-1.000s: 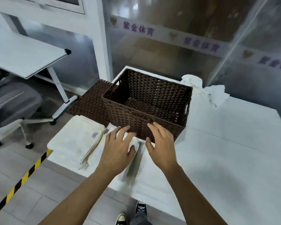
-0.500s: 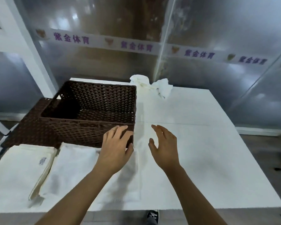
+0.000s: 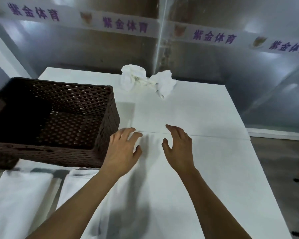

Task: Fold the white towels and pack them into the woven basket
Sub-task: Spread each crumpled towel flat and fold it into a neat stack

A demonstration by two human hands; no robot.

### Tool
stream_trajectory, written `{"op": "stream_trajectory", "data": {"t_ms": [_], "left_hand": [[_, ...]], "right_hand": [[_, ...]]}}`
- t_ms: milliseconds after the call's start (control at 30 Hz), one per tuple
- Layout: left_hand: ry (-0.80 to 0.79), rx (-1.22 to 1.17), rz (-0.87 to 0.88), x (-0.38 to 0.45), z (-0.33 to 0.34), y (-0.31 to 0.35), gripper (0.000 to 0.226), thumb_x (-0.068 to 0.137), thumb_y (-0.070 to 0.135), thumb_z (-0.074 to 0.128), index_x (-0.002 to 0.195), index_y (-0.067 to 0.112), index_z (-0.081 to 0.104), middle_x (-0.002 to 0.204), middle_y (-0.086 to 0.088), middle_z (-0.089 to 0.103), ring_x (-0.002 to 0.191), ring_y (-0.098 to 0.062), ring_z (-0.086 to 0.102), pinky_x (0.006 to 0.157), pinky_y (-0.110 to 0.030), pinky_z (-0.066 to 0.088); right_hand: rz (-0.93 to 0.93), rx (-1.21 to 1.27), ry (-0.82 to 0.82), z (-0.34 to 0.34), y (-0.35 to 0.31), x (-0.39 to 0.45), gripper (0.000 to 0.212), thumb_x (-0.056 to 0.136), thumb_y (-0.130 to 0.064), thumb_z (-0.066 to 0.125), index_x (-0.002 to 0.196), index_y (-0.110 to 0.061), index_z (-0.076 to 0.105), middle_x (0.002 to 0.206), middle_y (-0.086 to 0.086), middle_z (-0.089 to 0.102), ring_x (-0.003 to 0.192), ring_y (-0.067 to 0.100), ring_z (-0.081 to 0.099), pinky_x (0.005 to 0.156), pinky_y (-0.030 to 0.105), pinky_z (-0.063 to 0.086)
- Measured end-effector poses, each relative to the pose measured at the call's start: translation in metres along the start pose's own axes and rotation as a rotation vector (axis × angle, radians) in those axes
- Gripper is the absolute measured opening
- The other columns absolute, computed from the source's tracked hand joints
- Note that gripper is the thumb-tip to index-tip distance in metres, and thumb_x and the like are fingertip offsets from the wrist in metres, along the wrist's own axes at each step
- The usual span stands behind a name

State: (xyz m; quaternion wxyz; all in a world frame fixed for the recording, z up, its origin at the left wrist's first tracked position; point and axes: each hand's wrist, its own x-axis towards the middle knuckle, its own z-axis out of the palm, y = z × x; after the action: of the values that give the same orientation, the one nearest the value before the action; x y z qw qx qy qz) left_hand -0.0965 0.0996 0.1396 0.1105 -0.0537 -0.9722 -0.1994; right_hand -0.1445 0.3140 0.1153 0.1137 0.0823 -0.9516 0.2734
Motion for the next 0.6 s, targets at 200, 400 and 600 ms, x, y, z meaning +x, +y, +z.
{"op": "stream_trajectory", "data": {"t_ms": [200,400,600], "left_hand": [[-0.078,0.034,-0.128,0.073,0.07,0.007,0.038,0.084,0.025,0.065,0.122,0.025,0.063,0.131,-0.001,0.057,0.119,-0.029,0.051,0.099,-0.048,0.042],[-0.176,0.047,-0.249,0.125,0.134,-0.016,0.047,0.088,0.039,0.067,0.133,0.03,0.06,0.142,0.002,0.054,0.131,-0.028,0.048,0.109,-0.04,0.028],[-0.403,-0.025,-0.316,0.142,0.213,-0.048,0.081,0.08,0.074,0.058,0.151,0.046,0.033,0.163,0.009,0.027,0.15,-0.022,0.021,0.121,-0.046,0.015]], "right_hand": [[-0.045,0.003,-0.08,0.033,0.078,0.089,0.049,0.091,-0.025,0.056,0.14,-0.022,0.055,0.132,-0.001,0.057,0.114,0.023,0.057,0.103,0.036,0.034],[-0.076,-0.015,-0.129,0.082,0.128,0.176,0.053,0.089,-0.021,0.06,0.142,-0.02,0.054,0.133,0.004,0.057,0.112,0.028,0.058,0.099,0.043,0.04],[-0.205,-0.253,-0.26,0.145,0.17,0.268,0.064,0.089,-0.021,0.062,0.15,-0.025,0.045,0.15,0.013,0.043,0.123,0.034,0.053,0.104,0.045,0.038]]}}
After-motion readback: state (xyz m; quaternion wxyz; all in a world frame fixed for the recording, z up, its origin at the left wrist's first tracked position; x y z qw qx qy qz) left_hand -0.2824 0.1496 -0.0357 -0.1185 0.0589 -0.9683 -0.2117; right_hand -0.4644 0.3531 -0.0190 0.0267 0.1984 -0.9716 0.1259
